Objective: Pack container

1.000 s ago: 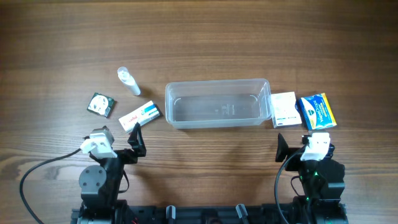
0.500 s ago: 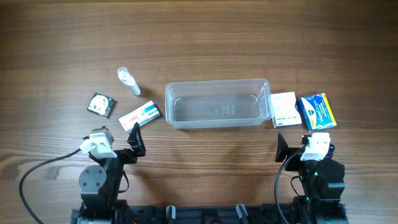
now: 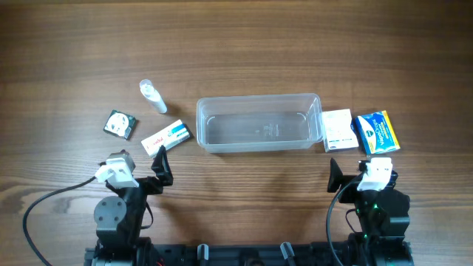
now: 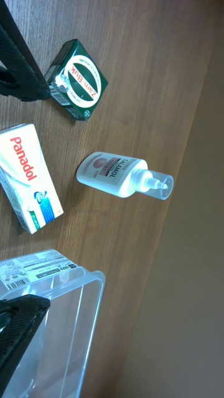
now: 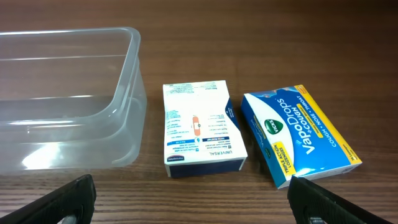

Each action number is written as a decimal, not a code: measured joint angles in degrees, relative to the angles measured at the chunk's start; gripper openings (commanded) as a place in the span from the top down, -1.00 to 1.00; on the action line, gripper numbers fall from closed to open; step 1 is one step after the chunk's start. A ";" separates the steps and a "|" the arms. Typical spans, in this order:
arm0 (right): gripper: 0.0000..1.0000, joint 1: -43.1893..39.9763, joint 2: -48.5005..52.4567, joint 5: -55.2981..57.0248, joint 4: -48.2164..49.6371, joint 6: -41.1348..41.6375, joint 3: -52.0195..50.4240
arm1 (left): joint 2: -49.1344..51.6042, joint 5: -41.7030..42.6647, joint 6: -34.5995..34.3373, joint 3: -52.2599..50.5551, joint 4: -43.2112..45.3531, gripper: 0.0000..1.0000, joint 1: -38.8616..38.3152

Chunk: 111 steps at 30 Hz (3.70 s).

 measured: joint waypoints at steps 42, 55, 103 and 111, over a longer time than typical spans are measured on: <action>-0.99 -0.52 67.04 -11.02 -21.44 11.78 62.75 | 0.00 0.00 0.00 -0.07 -0.17 -0.99 0.00; -0.99 -6.10 88.78 -2.03 -23.87 8.41 62.73 | 0.00 0.00 0.02 -0.07 -0.20 -0.99 0.00; -0.91 -1.75 98.47 -0.59 -11.76 2.54 52.78 | 0.00 0.00 0.02 -0.07 -0.20 -0.99 0.00; -0.99 -1.75 91.80 -0.59 -12.07 2.78 53.55 | 0.00 0.00 0.02 -0.07 -0.20 -1.00 0.00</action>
